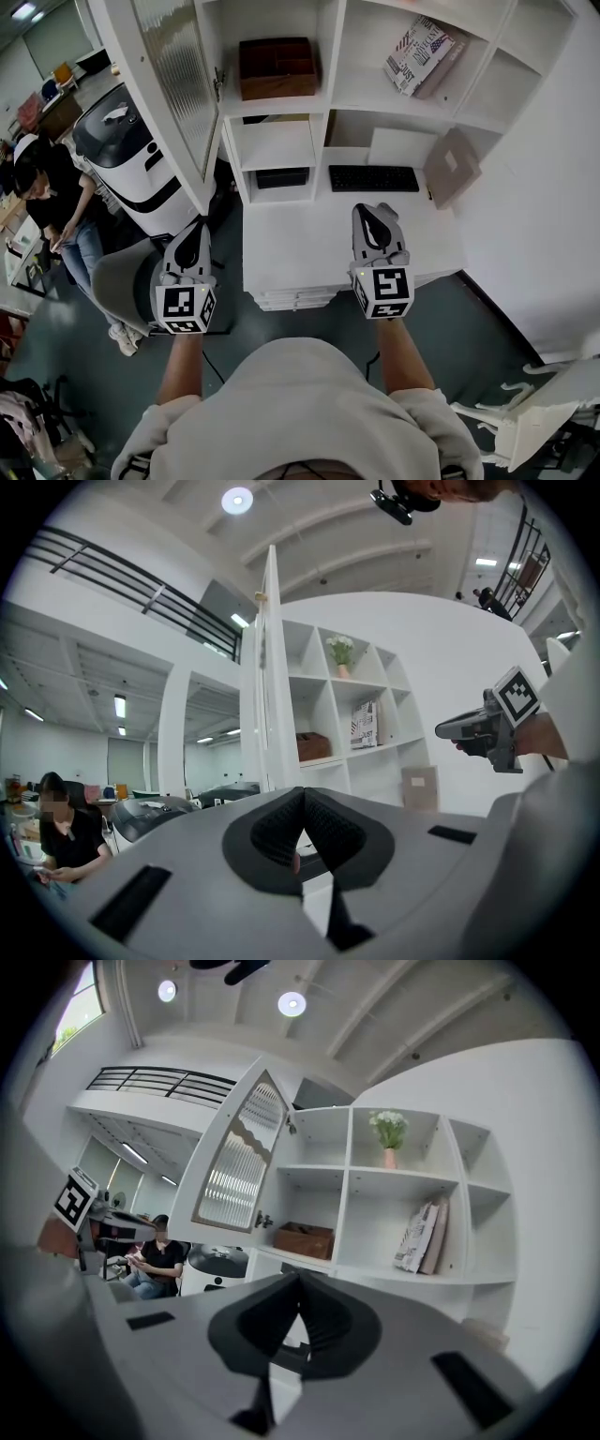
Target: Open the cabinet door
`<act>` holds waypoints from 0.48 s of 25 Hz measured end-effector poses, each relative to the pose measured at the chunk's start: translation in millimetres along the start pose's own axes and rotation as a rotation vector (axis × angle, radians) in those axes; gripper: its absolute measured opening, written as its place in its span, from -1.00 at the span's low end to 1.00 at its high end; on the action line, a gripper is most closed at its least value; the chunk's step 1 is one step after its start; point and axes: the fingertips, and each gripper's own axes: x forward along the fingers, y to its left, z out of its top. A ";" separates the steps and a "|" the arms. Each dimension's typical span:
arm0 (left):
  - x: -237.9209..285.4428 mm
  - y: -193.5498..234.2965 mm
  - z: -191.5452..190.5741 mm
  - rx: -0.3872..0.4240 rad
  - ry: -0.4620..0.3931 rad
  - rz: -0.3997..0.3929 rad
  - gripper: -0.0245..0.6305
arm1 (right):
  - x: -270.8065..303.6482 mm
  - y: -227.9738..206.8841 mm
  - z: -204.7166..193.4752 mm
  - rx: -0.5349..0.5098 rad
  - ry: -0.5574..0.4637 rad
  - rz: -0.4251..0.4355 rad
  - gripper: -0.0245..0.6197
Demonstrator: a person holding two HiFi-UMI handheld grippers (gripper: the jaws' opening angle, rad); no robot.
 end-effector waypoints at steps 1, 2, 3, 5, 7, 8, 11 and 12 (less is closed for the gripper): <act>0.2 -1.1 -0.1 0.001 -0.001 -0.002 -0.93 | -0.3 1.2 -3.1 0.009 0.002 0.002 -0.91; 0.4 -2.2 -0.3 0.002 -0.002 -0.004 -0.93 | -0.7 2.3 -5.9 0.017 0.003 0.003 -0.91; 0.3 -3.2 -0.4 0.002 -0.002 -0.006 -0.93 | -1.1 3.3 -8.4 0.024 0.005 0.004 -0.91; -0.4 -5.0 -0.7 0.003 -0.003 -0.009 -0.93 | -2.5 5.2 -11.2 0.034 0.005 0.005 -0.91; -0.6 -5.7 -0.4 0.004 -0.003 -0.010 -0.93 | -3.1 6.4 -11.4 0.040 0.001 0.005 -0.91; -0.6 -5.7 -0.1 0.003 -0.003 -0.009 -0.93 | -3.2 6.8 -11.0 0.042 -0.001 0.004 -0.91; -0.6 -6.0 0.1 0.002 -0.004 -0.009 -0.93 | -3.3 7.5 -9.6 0.046 -0.006 0.003 -0.91; -0.6 -6.2 0.0 0.002 -0.004 -0.009 -0.93 | -3.0 7.9 -9.5 0.045 -0.007 0.004 -0.91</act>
